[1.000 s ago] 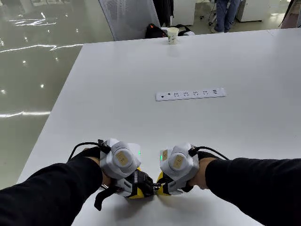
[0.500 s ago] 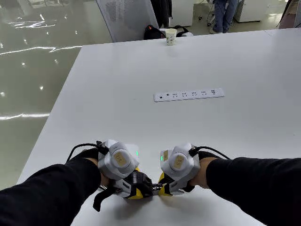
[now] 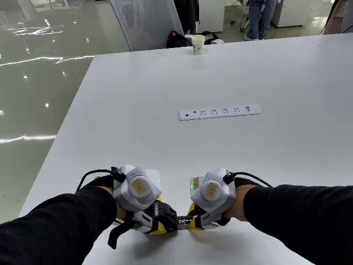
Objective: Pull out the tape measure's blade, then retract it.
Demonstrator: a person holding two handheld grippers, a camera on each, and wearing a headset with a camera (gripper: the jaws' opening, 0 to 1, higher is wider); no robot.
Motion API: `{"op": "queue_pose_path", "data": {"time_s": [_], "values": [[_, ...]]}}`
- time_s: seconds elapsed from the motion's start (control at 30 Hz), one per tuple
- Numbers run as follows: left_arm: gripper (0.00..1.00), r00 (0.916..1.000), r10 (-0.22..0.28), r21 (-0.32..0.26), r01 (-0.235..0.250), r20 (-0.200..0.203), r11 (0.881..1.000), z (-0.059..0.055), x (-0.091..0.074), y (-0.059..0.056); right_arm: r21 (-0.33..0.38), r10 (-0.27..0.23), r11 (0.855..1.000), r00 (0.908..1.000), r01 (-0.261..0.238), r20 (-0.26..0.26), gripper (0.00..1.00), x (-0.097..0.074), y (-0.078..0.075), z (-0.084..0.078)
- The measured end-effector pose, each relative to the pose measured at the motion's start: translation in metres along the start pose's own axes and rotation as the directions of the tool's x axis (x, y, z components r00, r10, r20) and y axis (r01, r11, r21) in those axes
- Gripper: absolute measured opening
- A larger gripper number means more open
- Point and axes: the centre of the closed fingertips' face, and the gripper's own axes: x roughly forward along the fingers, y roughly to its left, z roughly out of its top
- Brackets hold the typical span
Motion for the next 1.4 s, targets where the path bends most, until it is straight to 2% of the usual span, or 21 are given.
{"op": "queue_pose_path", "data": {"time_s": [1.4], "values": [[0.34,1.0,0.006,-0.003,-0.006,0.001,1.0,0.0,0.0,0.0,0.012,-0.013,1.0,0.9998,0.013,-0.016,0.11,-0.015,-0.001,-0.021]]}}
